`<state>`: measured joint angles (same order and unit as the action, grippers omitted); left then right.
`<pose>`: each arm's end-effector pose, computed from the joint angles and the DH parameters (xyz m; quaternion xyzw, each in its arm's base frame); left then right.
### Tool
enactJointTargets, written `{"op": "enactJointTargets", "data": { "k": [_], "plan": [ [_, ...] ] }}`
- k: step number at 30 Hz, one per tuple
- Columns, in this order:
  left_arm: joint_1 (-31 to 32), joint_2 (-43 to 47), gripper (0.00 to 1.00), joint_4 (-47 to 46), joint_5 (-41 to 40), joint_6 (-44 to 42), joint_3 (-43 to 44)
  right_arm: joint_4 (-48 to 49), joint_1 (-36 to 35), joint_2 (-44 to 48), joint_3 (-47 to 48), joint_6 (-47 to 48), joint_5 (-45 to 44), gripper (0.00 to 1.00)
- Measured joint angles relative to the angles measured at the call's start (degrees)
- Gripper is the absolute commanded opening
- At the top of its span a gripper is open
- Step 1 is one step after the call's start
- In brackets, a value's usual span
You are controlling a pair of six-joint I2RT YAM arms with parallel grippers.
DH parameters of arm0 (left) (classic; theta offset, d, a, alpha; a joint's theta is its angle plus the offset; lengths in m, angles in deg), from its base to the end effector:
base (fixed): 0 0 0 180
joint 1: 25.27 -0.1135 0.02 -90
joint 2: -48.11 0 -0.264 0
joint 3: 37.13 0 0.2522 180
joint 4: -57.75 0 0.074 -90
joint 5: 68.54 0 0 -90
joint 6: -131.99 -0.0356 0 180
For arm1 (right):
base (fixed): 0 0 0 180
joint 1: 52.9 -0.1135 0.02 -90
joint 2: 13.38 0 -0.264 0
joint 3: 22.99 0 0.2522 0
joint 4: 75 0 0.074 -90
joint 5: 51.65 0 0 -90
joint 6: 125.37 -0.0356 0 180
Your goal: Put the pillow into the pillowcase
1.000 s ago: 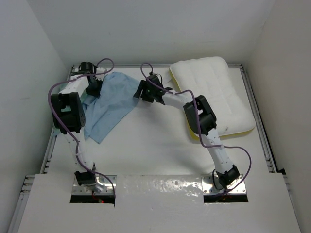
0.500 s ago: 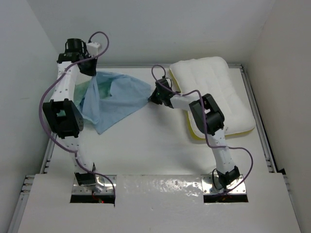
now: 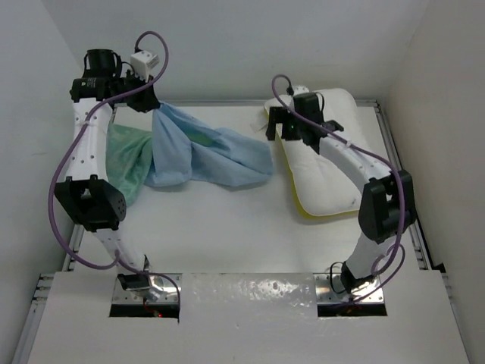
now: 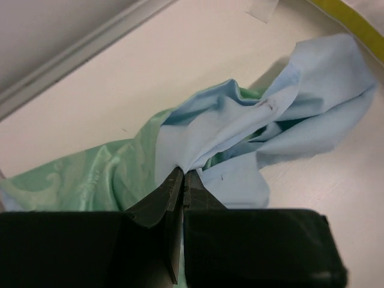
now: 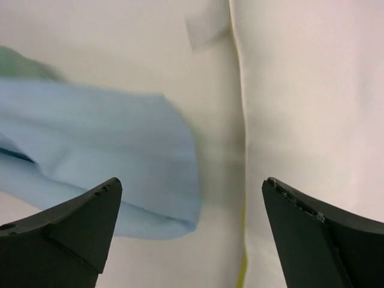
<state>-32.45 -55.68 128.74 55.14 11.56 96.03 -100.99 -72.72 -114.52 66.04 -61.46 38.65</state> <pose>0.3797 0.0279 0.4248 0.2922 0.8312 -0.1237 0.4564 0.3799 0.1371 0.2520 0.0480 0.8979 0.1728 0.4020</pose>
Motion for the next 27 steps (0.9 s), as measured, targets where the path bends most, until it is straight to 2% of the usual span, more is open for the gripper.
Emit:
{"op": "enactJointTargets", "data": {
  "k": [2,5,7,9,10,12,13,14,15,17,19,23,24,25,26,27],
  "plan": [
    [0.0,-0.5,0.00,0.0,0.5,1.0,-1.7,-3.8,-0.4,0.3,7.0,5.3,-3.1,0.99],
    [0.0,-2.8,0.00,-0.3,0.8,2.9,-3.0,-5.9,-1.3,0.4,12.4,12.3,-10.3,0.99],
    [0.1,-4.9,0.00,-1.1,1.0,4.0,-3.1,-10.2,-1.3,-3.8,17.3,15.9,-14.7,0.99],
    [0.1,-6.5,0.00,-1.9,1.1,4.9,-3.1,-13.2,-1.3,-11.9,24.5,17.9,-17.0,0.99],
    [0.2,-7.2,0.00,-2.6,1.0,5.3,-3.1,-13.2,-1.2,-15.7,26.7,18.5,-17.6,0.91],
    [0.4,-8.7,0.00,-3.2,0.6,5.5,-3.1,-13.9,-1.1,-22.7,28.1,19.6,-18.8,0.67],
    [0.4,-9.4,0.00,-3.3,0.4,5.6,-3.0,-14.7,-1.1,-25.6,27.8,20.2,-19.5,0.34],
    [0.4,-10.1,0.00,-3.4,0.1,5.7,-2.6,-15.2,-1.1,-28.0,27.0,21.3,-20.6,0.06],
    [0.4,-10.9,0.00,-3.6,-0.2,5.7,-2.3,-15.3,-1.1,-29.6,26.3,22.3,-22.2,0.00],
    [0.4,-12.4,0.00,-4.0,-0.7,5.9,-1.8,-15.1,-1.0,-29.9,24.9,23.1,-23.1,0.00],
    [0.4,-13.4,0.00,-4.3,-1.5,5.9,-1.7,-14.7,-1.0,-26.2,22.0,23.8,-21.4,0.00],
    [0.5,-14.6,0.00,-4.3,-3.6,5.4,-1.6,-10.8,-1.9,-7.5,1.8,27.4,-10.7,0.00],
    [0.5,-14.8,0.00,-4.2,-4.4,4.9,-1.6,-11.1,-3.0,-0.5,-4.7,29.0,-6.2,0.09],
    [0.5,-14.9,0.00,-4.2,-5.0,4.4,-1.6,-12.4,-4.4,4.7,-8.8,30.1,-2.8,0.25],
    [0.5,-15.0,0.00,-4.0,-5.7,3.7,-1.6,-13.8,-6.3,9.9,-12.6,31.3,1.5,0.57],
    [0.5,-15.0,0.00,-3.7,-6.4,2.9,-1.6,-15.9,-8.1,13.6,-14.5,32.0,5.9,0.84]
  ]
}}
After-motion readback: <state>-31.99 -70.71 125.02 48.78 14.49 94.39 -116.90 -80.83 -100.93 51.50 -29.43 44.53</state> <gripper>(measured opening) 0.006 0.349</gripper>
